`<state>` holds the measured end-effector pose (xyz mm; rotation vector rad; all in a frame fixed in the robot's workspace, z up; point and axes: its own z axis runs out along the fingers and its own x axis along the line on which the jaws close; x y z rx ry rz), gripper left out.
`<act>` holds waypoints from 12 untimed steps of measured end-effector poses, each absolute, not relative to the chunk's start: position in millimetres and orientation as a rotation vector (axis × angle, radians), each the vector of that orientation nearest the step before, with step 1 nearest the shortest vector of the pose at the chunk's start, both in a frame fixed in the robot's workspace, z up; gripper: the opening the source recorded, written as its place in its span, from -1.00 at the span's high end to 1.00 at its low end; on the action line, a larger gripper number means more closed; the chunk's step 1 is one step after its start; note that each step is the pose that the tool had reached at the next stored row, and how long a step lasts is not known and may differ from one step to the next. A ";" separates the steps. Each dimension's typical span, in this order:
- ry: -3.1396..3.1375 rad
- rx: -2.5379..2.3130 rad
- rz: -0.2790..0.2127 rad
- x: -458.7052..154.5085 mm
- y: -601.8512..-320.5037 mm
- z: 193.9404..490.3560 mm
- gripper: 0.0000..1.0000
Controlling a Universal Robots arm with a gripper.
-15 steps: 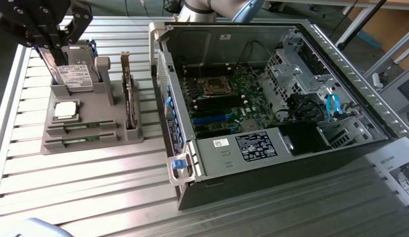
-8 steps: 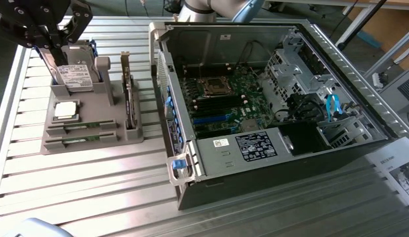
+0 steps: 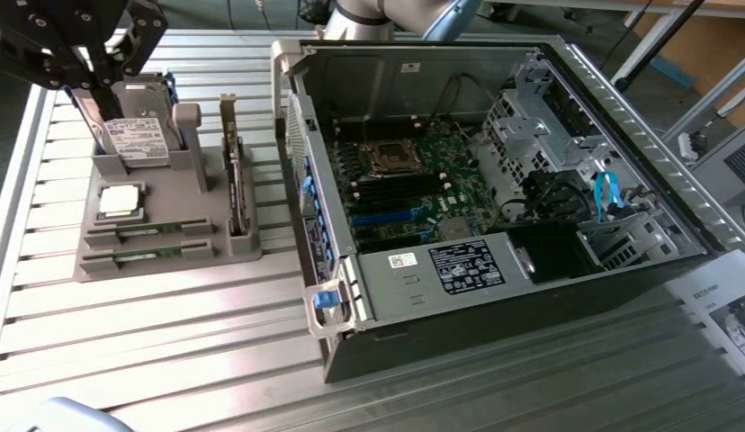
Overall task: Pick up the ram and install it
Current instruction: 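Pick up the ram and move it above insertion slot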
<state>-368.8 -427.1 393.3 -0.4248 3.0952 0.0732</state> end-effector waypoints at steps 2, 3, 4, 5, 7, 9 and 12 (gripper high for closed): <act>3.090 -0.467 0.074 -368.8 -427.1 393.2 0.80; 3.087 -0.489 0.074 -368.8 -427.1 393.2 0.80; 3.083 -0.510 0.074 -368.8 -427.1 393.3 0.80; 3.080 -0.532 0.074 -368.8 -427.1 393.3 0.80; 3.073 -0.574 0.074 -368.8 -427.1 393.2 0.80; 3.066 -0.613 0.075 -368.8 -427.1 393.3 0.80; 3.055 -0.673 0.075 -368.8 -427.1 393.2 0.80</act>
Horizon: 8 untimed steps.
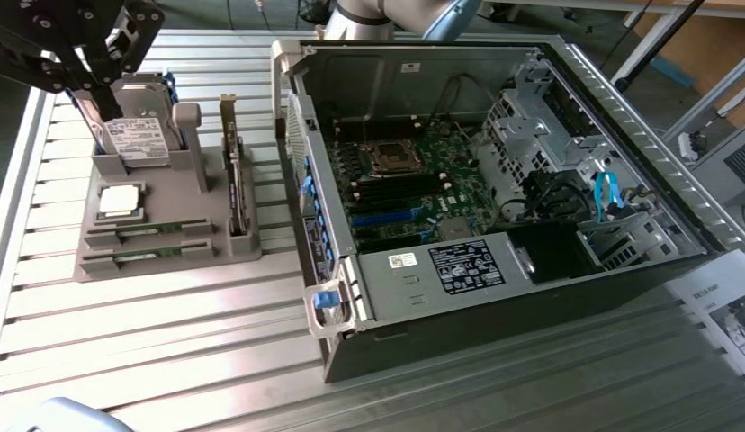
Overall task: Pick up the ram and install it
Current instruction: 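Pick up the ram and move it above insertion slot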
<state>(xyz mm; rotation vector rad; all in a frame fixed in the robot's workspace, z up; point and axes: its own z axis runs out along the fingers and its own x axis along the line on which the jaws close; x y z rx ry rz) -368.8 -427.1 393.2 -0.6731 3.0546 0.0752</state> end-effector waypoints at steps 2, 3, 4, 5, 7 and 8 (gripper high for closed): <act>3.044 -0.721 0.076 -368.8 -427.1 393.2 0.80; 3.041 -0.739 0.076 -368.8 -427.2 393.3 0.80; 3.037 -0.755 0.076 -368.8 -427.1 393.3 0.80; 3.032 -0.775 0.076 -368.8 -427.1 393.3 0.80; 3.024 -0.810 0.076 -368.8 -427.1 393.2 0.80; 3.019 -0.828 0.076 -368.8 -427.1 393.3 0.80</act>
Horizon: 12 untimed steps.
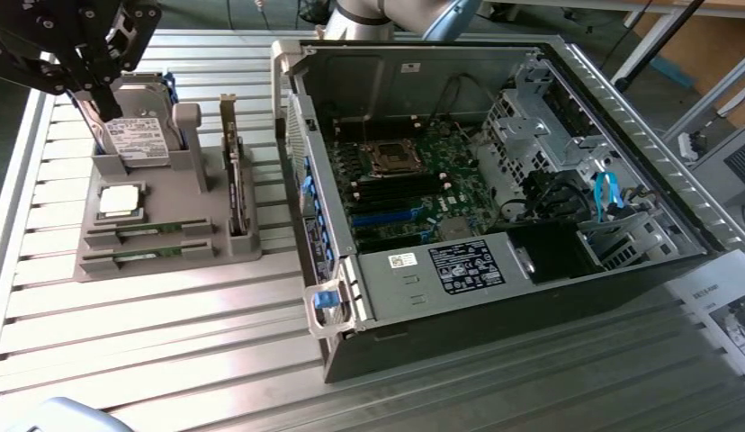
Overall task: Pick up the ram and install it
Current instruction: 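Pick up the ram and move it above insertion slot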
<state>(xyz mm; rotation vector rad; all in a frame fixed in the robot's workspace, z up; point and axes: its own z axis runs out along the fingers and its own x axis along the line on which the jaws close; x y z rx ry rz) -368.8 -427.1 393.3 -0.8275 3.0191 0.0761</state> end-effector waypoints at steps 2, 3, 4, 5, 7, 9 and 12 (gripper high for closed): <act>3.010 -0.863 0.076 -368.8 -427.1 393.2 0.80; 3.004 -0.882 0.076 -368.8 -427.1 393.2 0.80; 2.999 -0.901 0.077 -368.8 -427.1 393.2 0.80; 2.994 -0.920 0.077 -368.8 -427.1 393.2 0.80; 2.983 -0.957 0.077 -368.8 -427.1 393.2 0.80; 2.969 -1.000 0.077 -368.8 -427.1 393.3 0.80; 2.950 -1.057 0.077 -368.8 -427.1 393.2 0.80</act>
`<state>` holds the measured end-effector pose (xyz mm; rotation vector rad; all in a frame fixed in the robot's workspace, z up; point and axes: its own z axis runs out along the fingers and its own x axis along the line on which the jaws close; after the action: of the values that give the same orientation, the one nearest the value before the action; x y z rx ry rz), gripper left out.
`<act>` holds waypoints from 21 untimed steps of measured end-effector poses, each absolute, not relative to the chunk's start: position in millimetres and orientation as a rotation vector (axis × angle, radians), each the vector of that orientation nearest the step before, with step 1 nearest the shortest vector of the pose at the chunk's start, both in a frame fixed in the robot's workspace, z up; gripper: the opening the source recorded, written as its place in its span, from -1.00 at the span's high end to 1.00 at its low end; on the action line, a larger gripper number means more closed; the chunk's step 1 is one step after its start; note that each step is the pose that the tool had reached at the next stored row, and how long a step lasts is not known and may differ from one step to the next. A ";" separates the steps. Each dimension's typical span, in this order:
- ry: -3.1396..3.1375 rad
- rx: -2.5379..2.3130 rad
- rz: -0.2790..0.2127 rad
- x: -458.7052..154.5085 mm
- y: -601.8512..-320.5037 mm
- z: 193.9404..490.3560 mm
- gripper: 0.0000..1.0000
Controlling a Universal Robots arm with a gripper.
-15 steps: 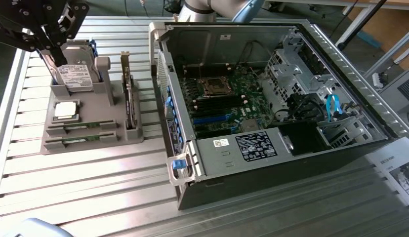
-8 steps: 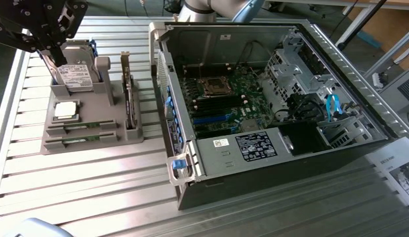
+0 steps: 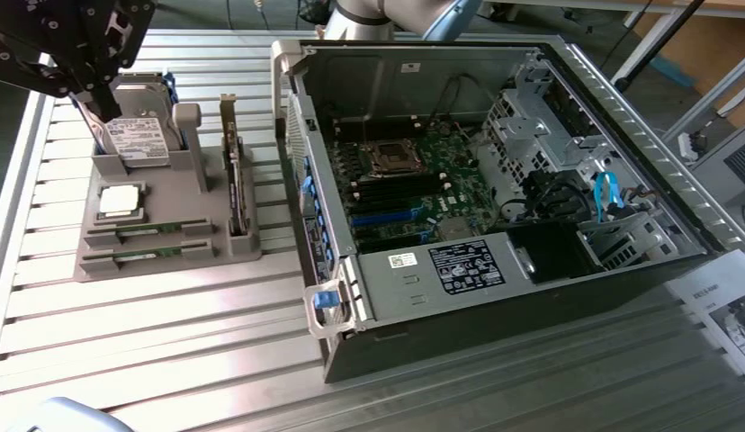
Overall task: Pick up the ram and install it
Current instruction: 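Pick up the ram and move it above insertion slot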
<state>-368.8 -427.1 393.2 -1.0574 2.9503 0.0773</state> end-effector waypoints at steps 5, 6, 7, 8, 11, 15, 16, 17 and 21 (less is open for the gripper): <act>2.917 -1.150 0.078 -368.8 -427.1 393.2 0.80; 2.911 -1.167 0.078 -368.8 -427.1 393.3 0.80; 2.904 -1.185 0.078 -368.8 -427.2 393.3 0.80; 2.896 -1.206 0.078 -368.8 -427.2 393.2 0.80; 2.871 -1.265 0.078 -368.8 -427.1 393.3 0.80; 2.837 -1.344 0.078 -368.7 -427.2 393.3 0.80; 2.828 -1.363 0.078 -368.8 -427.2 393.3 0.80; 2.819 -1.381 0.078 -368.8 -427.1 393.3 0.80; 2.784 -1.455 0.078 -368.8 -427.1 393.2 0.80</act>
<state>-368.8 -427.1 393.2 -1.4550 2.7835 0.0781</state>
